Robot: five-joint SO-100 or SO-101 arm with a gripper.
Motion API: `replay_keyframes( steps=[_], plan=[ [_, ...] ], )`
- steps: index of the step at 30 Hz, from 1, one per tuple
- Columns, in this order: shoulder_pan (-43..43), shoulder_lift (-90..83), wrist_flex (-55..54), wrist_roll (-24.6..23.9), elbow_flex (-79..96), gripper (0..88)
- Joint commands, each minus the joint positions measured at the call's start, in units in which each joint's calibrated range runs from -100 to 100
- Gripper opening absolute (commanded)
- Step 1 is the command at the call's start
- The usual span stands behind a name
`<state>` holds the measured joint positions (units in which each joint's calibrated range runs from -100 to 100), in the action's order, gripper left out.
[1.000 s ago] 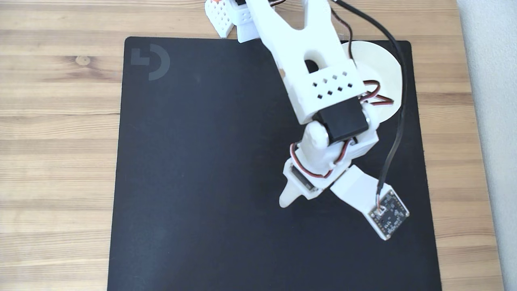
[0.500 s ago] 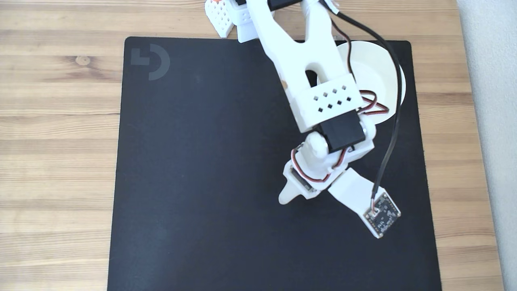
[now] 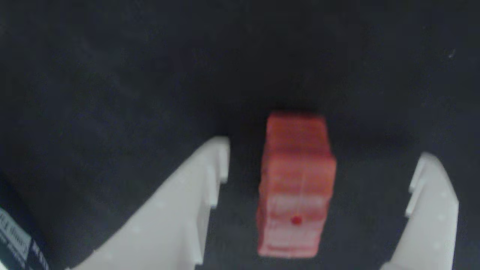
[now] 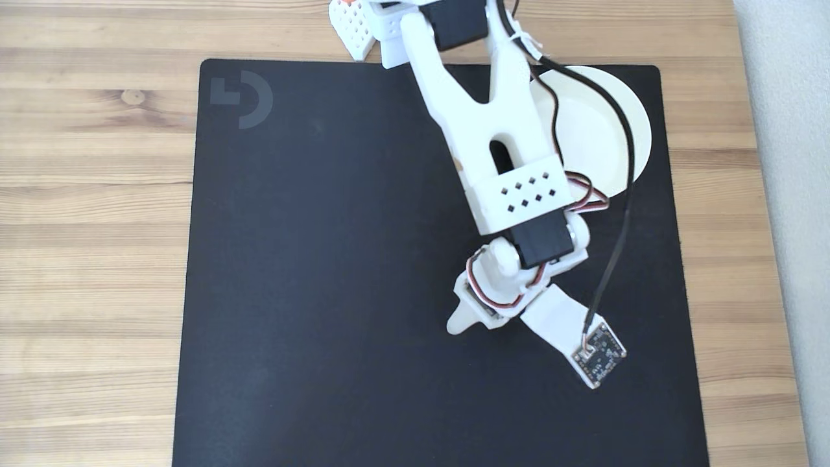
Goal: Pick up the toy and place it on the plate
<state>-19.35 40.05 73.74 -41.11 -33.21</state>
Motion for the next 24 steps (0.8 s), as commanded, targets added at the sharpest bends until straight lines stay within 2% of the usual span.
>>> replay_keyframes(
  steps=[1, 24],
  plan=[
    [-0.18, 2.01, -0.76, -0.28, -3.52, 33.8],
    [-0.43, 1.68, 6.44, -0.33, -3.43, 33.7]
  ],
)
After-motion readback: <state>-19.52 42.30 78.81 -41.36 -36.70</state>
